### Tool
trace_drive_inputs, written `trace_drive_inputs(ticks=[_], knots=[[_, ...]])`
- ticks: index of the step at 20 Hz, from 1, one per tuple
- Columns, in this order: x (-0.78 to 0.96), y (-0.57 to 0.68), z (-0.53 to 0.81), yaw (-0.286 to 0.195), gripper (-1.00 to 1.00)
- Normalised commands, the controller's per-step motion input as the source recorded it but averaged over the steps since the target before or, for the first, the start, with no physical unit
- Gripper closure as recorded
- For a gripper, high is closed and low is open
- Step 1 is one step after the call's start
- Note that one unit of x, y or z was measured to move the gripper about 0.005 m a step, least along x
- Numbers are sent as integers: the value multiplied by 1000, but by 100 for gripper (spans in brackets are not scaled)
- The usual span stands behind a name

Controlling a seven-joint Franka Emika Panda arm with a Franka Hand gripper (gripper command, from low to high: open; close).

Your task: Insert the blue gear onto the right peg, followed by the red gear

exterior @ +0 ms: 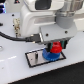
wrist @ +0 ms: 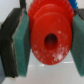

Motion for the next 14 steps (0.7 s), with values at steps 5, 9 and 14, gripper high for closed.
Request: trace_drive_inputs(ticks=[5, 9, 14], knots=[[224, -89, 60, 0, 100], [68, -55, 96, 0, 100], [165, -69, -103, 0, 100]])
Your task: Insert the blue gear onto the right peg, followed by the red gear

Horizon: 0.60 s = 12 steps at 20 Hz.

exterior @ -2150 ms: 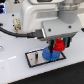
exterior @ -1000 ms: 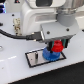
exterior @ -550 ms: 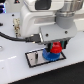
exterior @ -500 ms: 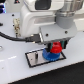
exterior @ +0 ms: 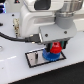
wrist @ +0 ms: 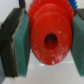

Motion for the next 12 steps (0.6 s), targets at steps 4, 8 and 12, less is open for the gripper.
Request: trace_drive_inputs(ticks=[4, 8, 12], knots=[[256, -133, -54, 0, 100], [151, -53, -98, 0, 100], [0, -156, 363, 0, 100]])
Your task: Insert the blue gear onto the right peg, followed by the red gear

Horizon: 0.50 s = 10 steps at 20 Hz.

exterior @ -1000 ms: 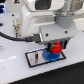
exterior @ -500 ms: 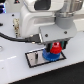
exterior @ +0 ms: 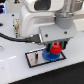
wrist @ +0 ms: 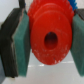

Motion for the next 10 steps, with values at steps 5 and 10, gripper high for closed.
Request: trace_drive_inputs(ticks=[5, 10], knots=[[211, -53, -136, 0, 100], [152, -131, -249, 0, 100]])
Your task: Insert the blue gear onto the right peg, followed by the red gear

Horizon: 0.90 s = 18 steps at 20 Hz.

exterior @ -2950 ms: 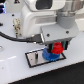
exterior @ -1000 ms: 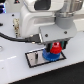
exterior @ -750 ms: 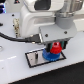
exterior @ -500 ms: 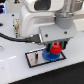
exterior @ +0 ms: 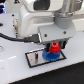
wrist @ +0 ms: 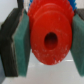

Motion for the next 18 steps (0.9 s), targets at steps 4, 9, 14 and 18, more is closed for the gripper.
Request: trace_drive_inputs(ticks=[4, 9, 14, 18], knots=[[35, -52, -117, 0, 100], [0, -230, 268, 0, 100], [164, -53, 44, 0, 100], [228, -81, -134, 0, 100]])
